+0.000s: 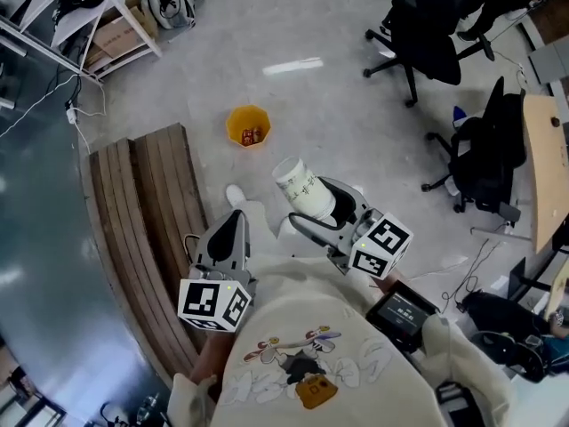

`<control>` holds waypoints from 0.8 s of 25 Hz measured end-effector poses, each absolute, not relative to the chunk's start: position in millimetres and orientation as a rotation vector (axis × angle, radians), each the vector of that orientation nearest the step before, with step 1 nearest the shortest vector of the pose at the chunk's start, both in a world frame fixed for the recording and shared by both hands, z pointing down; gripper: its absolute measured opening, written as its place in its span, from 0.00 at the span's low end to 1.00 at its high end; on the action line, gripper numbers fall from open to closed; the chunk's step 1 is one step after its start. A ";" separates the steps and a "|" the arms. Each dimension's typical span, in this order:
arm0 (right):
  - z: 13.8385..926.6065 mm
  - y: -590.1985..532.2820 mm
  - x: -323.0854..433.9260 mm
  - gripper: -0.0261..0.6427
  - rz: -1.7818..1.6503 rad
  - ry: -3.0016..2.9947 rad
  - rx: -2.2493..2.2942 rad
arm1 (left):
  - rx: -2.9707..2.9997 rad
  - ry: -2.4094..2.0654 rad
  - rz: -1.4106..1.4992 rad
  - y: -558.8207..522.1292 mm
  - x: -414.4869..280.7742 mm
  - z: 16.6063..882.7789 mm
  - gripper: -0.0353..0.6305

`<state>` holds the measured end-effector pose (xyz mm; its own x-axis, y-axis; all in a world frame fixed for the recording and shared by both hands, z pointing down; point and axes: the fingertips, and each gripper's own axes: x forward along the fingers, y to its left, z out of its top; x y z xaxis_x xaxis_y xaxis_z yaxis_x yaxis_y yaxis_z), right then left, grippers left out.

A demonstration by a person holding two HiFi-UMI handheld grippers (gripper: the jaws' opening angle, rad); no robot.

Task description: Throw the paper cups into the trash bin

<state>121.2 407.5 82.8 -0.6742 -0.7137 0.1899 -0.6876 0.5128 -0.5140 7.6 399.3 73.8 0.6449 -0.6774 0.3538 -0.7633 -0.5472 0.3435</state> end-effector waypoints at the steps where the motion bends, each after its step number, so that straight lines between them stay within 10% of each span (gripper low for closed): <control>1: 84.7 401.7 120.4 0.60 -0.884 2.711 -1.244 | 2.390 -1.127 0.242 392.8 6.7 75.6 0.06; 20: 107.3 178.6 56.3 0.60 -1.037 2.848 -1.285 | 2.360 -0.953 0.280 161.0 -60.1 103.3 0.06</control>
<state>56.3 178.6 107.3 -0.6856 -0.6243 0.3745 -0.7189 0.4997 -0.4832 -60.1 161.0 103.3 0.7237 -0.5697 0.3895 -0.6898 -0.5816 0.4312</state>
